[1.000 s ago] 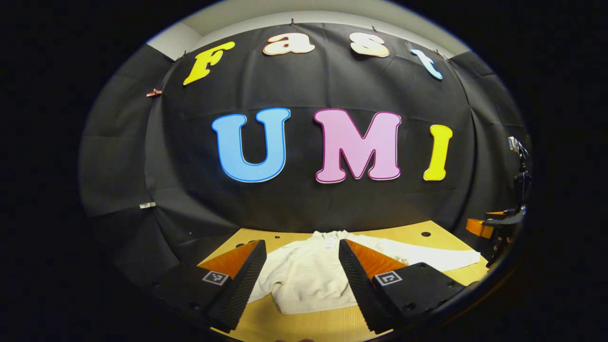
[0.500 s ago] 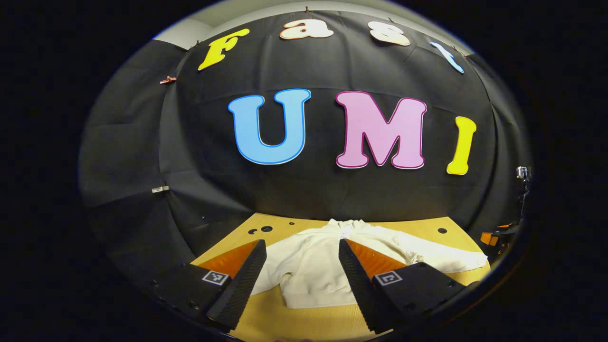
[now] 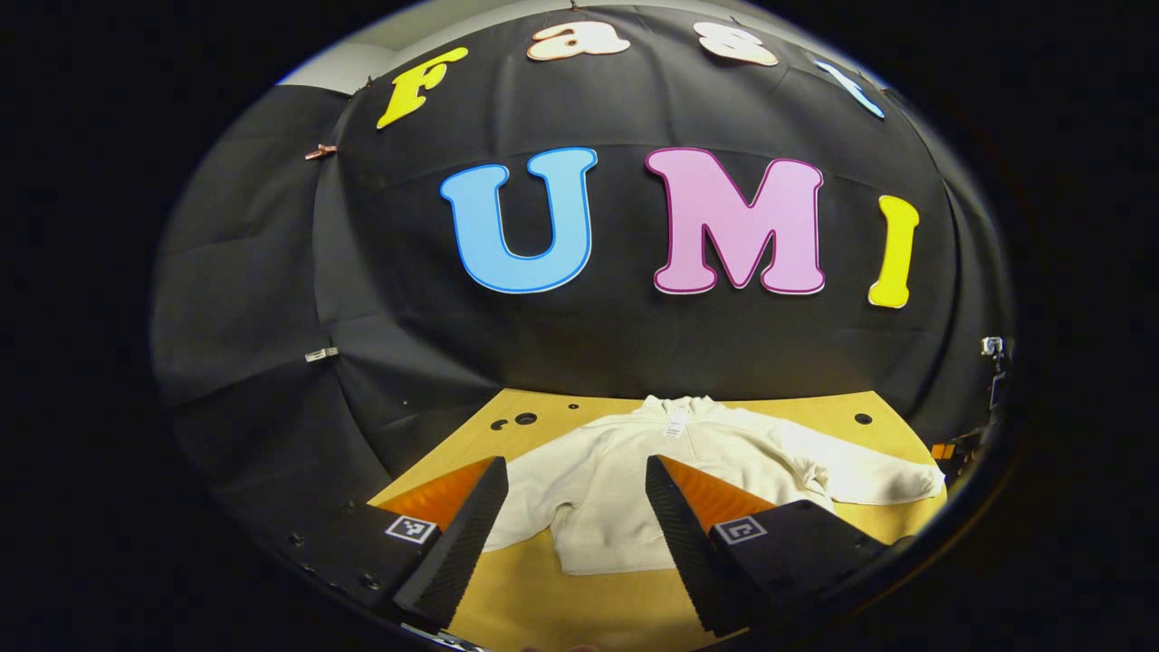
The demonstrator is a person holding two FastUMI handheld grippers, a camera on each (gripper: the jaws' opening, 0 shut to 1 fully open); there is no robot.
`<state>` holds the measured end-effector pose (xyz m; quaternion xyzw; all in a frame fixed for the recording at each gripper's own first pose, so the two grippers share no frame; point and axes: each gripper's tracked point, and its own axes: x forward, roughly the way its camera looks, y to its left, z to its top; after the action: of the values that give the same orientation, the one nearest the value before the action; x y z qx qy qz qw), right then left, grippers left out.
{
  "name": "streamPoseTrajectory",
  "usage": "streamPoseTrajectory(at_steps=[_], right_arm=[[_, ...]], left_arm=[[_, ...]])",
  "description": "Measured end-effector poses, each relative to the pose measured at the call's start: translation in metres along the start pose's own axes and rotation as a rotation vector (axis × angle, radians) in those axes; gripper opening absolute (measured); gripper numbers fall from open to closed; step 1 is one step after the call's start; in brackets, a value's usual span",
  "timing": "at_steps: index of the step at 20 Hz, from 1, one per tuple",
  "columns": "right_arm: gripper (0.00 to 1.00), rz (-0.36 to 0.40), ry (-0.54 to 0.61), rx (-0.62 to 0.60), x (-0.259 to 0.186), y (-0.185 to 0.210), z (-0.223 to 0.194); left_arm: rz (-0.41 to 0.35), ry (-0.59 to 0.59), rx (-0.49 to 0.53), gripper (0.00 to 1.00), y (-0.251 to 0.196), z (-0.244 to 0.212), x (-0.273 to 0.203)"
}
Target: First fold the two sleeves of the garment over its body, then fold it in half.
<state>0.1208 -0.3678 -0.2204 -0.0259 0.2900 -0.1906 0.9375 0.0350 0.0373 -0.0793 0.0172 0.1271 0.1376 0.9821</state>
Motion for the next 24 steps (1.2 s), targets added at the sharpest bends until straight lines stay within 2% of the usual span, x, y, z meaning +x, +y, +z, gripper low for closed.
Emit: streamPoseTrajectory(at_steps=[3,8,12,13,15,18,20,22,23,24], right_arm=[[0.98,-0.028,0.070,-0.019,0.011,-0.021,-0.025],[0.99,-0.028,0.182,0.062,0.033,-0.030,-0.064],[0.99,-0.053,0.256,0.087,0.034,-0.038,-0.096],[0.98,-0.038,0.278,0.099,0.030,-0.035,-0.104],[0.98,-0.039,0.269,0.145,0.032,-0.034,-0.102],[0.96,-0.042,0.248,0.132,0.031,-0.030,-0.097],[0.81,-0.013,0.228,0.088,0.035,-0.013,-0.098],[0.50,-0.024,0.215,0.031,0.036,-0.003,-0.097],[0.26,-0.033,0.208,0.001,0.035,-0.002,-0.097],[0.29,-0.032,0.207,-0.018,0.035,-0.001,-0.096]], left_arm=[[-0.001,0.010,-0.002,0.96,-0.005,-0.002,0.003],[0.005,0.024,0.021,0.96,-0.011,-0.008,0.005],[0.003,0.039,0.046,0.96,-0.016,-0.011,-0.001],[0.003,0.040,0.054,0.97,-0.017,-0.010,-0.002],[-0.002,0.042,0.066,0.98,-0.020,-0.010,-0.003],[-0.018,0.043,0.071,0.98,-0.028,-0.010,-0.002],[-0.033,0.038,0.079,0.98,-0.034,-0.010,-0.002],[-0.048,0.025,0.094,0.98,-0.038,-0.007,-0.005],[-0.053,0.019,0.102,0.98,-0.039,-0.006,-0.006],[-0.053,0.018,0.107,0.98,-0.037,-0.007,-0.008]])
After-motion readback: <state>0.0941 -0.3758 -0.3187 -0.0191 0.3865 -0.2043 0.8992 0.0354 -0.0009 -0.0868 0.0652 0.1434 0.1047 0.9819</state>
